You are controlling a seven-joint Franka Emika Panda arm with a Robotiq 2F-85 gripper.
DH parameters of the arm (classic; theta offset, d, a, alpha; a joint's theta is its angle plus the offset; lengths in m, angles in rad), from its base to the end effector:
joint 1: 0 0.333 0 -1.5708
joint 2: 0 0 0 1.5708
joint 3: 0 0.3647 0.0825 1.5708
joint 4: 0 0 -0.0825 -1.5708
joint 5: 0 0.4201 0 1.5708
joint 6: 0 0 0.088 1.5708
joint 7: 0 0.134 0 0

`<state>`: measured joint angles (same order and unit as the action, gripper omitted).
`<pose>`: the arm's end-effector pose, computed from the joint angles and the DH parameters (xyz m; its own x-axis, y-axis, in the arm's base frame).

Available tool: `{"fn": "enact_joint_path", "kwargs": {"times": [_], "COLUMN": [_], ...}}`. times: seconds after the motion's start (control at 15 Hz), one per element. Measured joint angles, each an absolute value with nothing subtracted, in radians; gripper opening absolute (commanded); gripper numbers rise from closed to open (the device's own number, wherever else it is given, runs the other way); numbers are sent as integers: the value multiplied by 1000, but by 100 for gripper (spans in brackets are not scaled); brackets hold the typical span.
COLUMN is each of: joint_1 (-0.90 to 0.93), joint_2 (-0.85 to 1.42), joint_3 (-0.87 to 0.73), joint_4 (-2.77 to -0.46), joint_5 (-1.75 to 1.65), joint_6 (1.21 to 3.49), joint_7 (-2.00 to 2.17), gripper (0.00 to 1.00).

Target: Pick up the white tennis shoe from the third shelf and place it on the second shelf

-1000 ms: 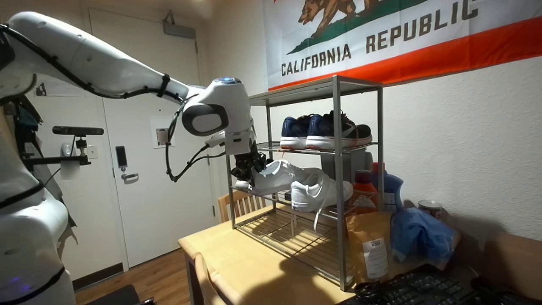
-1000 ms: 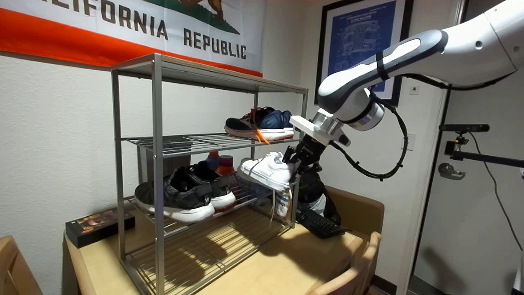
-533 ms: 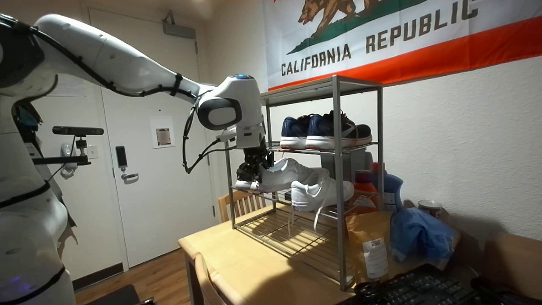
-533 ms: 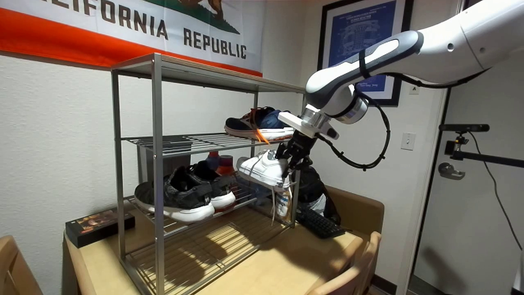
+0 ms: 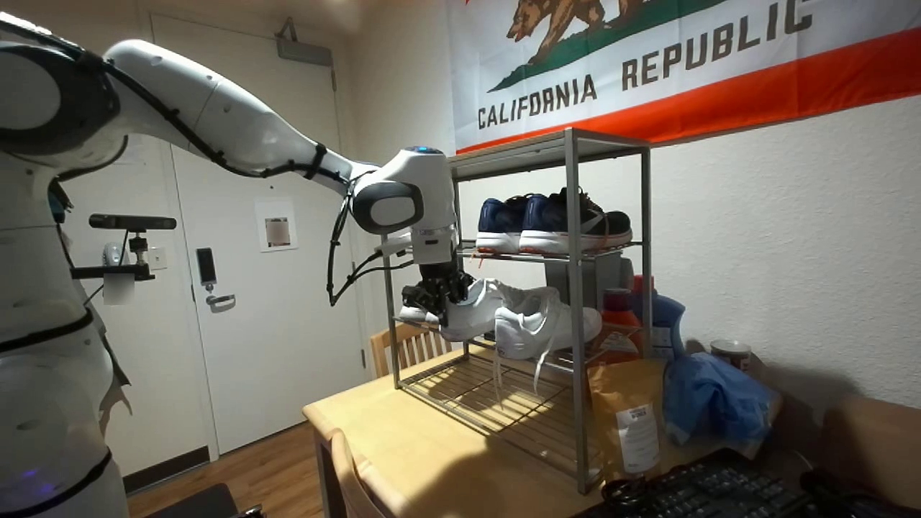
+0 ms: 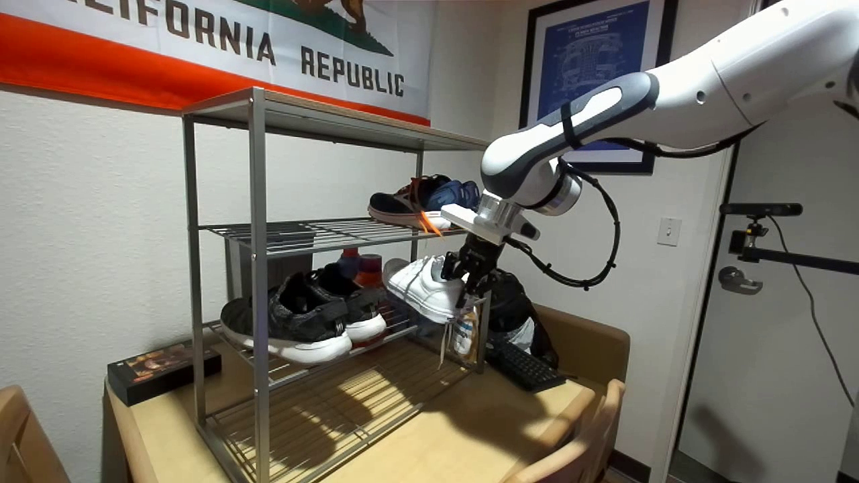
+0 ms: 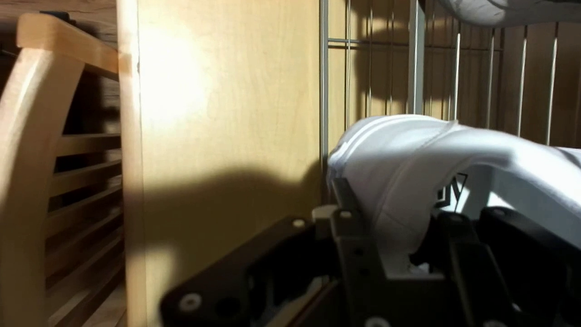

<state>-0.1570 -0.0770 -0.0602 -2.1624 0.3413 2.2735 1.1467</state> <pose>0.5630 -0.1092 0.4551 0.0368 -0.9778 -0.2064 -0.9650 0.0188 -0.2615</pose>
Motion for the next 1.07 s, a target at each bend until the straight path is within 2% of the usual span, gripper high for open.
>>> {"fn": "enact_joint_path", "kwargs": {"times": [1.07], "joint_1": [-147], "joint_2": [-21], "joint_3": [-81], "joint_4": [-2104], "joint_5": [334], "joint_6": [2261], "joint_7": [1146], "gripper": [3]}}
